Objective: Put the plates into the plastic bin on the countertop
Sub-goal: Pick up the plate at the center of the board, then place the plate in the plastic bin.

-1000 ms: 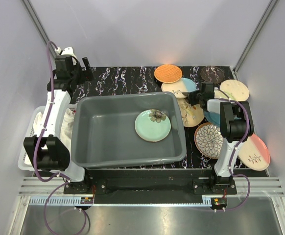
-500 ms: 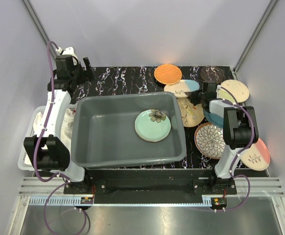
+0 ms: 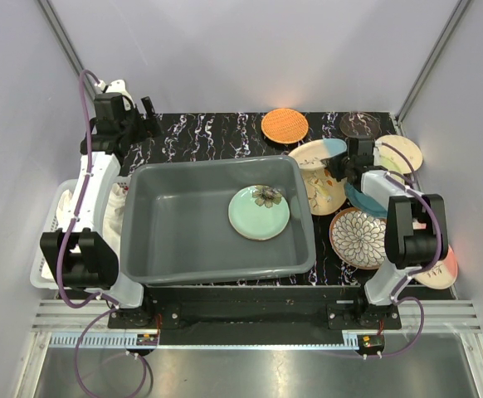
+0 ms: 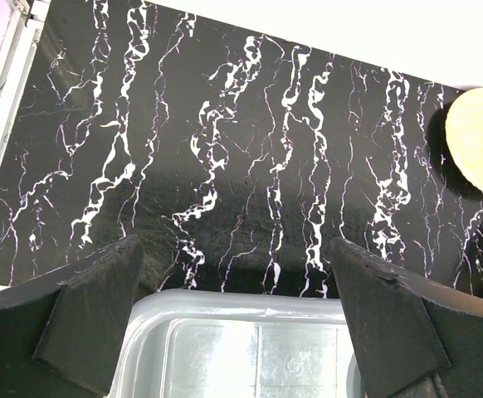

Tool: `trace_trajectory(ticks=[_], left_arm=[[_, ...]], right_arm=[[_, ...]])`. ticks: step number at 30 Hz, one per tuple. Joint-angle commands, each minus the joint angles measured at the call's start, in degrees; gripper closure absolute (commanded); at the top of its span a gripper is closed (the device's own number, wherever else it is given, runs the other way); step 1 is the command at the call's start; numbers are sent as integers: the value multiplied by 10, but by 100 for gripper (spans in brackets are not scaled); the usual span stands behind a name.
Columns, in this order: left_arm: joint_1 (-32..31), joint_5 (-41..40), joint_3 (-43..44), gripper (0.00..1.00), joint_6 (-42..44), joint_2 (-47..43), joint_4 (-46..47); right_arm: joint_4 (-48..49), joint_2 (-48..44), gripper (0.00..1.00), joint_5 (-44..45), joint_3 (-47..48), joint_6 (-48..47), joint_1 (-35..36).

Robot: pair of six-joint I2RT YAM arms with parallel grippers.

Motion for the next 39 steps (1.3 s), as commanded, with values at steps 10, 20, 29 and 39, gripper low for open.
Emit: trace_trajectory(ticks=[10, 20, 29, 39], left_arm=[[2, 39, 4, 1, -25, -16, 42], [2, 49, -6, 1, -33, -25, 50], [1, 53, -10, 1, -38, -28, 53], [2, 68, -21, 1, -53, -31, 59]], right_arm=[[10, -133, 100, 19, 55, -55, -4], [-16, -156, 100, 23, 122, -57, -8], [1, -165, 100, -45, 159, -60, -9], [52, -88, 100, -324, 237, -120, 22]])
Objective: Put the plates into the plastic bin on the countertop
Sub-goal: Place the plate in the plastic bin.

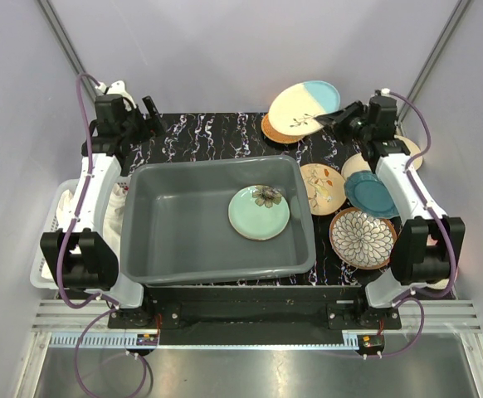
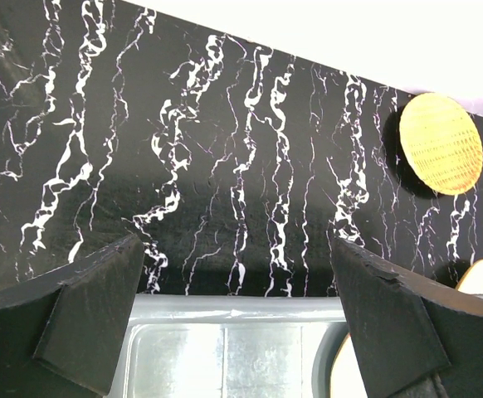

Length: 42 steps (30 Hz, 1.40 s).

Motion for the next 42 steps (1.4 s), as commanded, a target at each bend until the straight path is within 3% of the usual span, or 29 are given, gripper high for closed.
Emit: trace_trajectory(ticks=[1, 6, 10, 12, 19, 24, 35, 42], left_arm=[[2, 23, -3, 1, -12, -26, 31], [1, 26, -5, 1, -15, -29, 34], [2, 33, -9, 1, -13, -34, 37], [2, 38, -11, 1, -14, -37, 37], [1, 44, -29, 1, -24, -44, 43], [-1, 48, -42, 1, -30, -51, 47], [-8, 46, -42, 1, -23, -60, 48], [-7, 41, -33, 1, -16, -62, 45]], right_arm=[[112, 13, 100, -192, 88, -45, 34], [77, 44, 100, -299, 117, -72, 79], [-74, 66, 100, -352, 157, -145, 117], [-174, 65, 100, -341, 170, -216, 134], [-302, 29, 100, -328, 141, -289, 164], [-432, 34, 100, -253, 136, -362, 180], [-436, 53, 100, -133, 91, -363, 184], [-365, 70, 100, -133, 50, -343, 184]])
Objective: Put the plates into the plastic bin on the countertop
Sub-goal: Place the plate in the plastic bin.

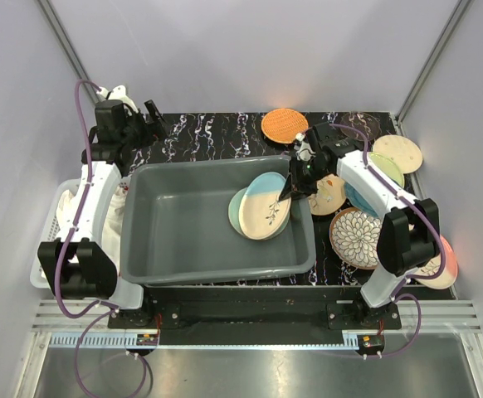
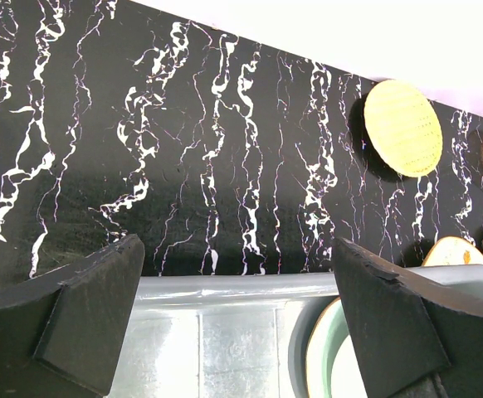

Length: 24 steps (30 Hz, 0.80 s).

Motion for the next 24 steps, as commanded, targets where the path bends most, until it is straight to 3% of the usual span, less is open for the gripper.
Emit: trace_trajectory(ticks=[1, 8, 16, 24], left_arm=[[-1, 4, 12, 1, 7, -24, 27], [-1, 3, 12, 1, 10, -23, 26], [-1, 5, 3, 1, 9, -27, 26], [-1, 6, 6, 1, 7, -23, 26]], right_arm=[[83, -5, 100, -35, -10, 18, 3], [98, 23, 100, -23, -27, 22, 3], [65, 21, 71, 17, -61, 25, 4], [17, 57, 60, 37, -39, 4, 7]])
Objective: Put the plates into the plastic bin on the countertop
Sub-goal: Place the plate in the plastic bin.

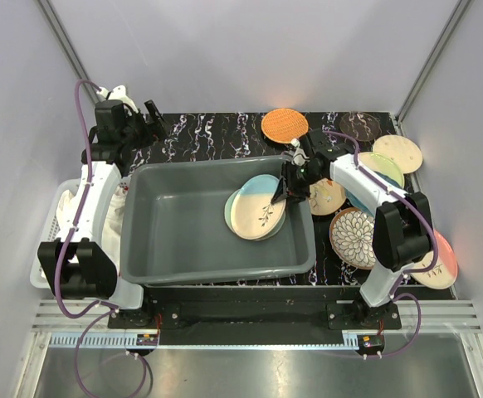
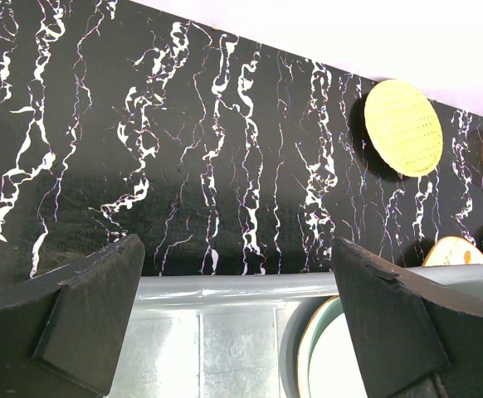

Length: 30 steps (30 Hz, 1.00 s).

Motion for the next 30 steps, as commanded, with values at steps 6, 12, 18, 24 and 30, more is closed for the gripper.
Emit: trace_trajectory(ticks=[6, 12, 18, 24, 30], left_arm=[[-1, 4, 9, 1, 9, -20, 27], [-1, 1, 12, 1, 11, -17, 27], [-1, -1, 10, 1, 12, -17, 27], [-1, -3, 6, 1, 15, -18, 26], [-1, -5, 5, 1, 17, -16, 27]], right_arm=[[-75, 54, 47, 53, 11, -45, 5], [-90, 81, 41, 53, 18, -56, 9], [-92, 95, 38, 62, 20, -55, 12], [-92, 112, 37, 67, 33, -55, 13], [-96, 120, 31, 82, 46, -59, 23]])
